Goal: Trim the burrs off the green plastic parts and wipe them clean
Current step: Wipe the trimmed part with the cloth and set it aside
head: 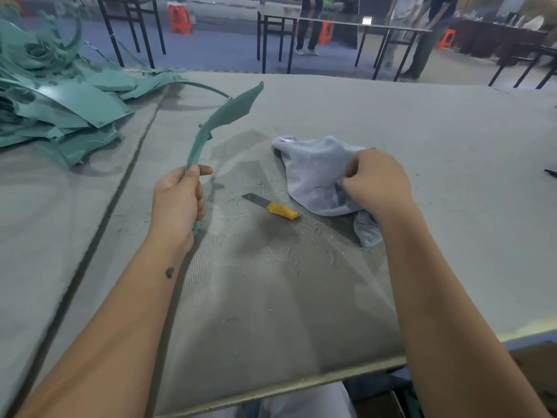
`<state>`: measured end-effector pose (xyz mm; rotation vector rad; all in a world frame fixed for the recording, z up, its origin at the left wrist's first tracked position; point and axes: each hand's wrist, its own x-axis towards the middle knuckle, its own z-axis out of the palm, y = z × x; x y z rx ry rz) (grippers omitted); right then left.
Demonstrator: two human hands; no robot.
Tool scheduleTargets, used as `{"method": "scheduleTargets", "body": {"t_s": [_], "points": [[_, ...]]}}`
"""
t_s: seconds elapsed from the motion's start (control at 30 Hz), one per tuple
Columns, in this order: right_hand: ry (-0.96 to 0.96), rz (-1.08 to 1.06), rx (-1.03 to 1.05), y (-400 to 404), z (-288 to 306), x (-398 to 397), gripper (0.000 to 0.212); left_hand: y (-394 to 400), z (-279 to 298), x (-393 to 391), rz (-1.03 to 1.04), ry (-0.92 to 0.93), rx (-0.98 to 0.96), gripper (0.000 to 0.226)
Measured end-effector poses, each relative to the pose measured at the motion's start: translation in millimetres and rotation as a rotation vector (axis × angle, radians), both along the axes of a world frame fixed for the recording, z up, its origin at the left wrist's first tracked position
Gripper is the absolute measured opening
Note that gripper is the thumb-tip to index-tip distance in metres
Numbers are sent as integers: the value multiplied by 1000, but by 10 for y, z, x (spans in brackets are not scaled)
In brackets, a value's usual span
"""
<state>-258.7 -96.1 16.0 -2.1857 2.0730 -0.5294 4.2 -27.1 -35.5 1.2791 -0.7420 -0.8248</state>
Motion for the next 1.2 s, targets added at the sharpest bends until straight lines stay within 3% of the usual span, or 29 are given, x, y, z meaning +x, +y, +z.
{"method": "scheduleTargets", "body": {"t_s": [0.17,0.27,0.5,0.6,0.73,0.87,1.0,1.1,1.13,1.2], "points": [[55,-73,128,-8,-6,-54,17,43,30,-35,-37,-86,-3,30],[21,33,74,23,101,-136,10,51,51,-64,-45,-138,15,30],[-125,221,-166,51,437,-77,16,98,84,-74,-121,-95,-4,26],[-256,238,-120,16,515,27,17,136,122,-79,-193,42,-38,30],[-493,205,-13,-39,535,181,17,144,186,-80,-287,436,-57,26],[-717,154,-10,-80,345,449,18,130,177,-101,-340,543,14,29],[-840,110,0,-54,43,760,17,173,158,-65,-496,334,143,35],[-964,168,30,5,-105,907,14,173,139,-78,-617,219,177,54],[-998,218,69,17,-129,913,14,165,130,-97,-610,150,195,54],[-1039,361,174,39,-153,878,12,145,138,-147,-519,21,203,32]]}}
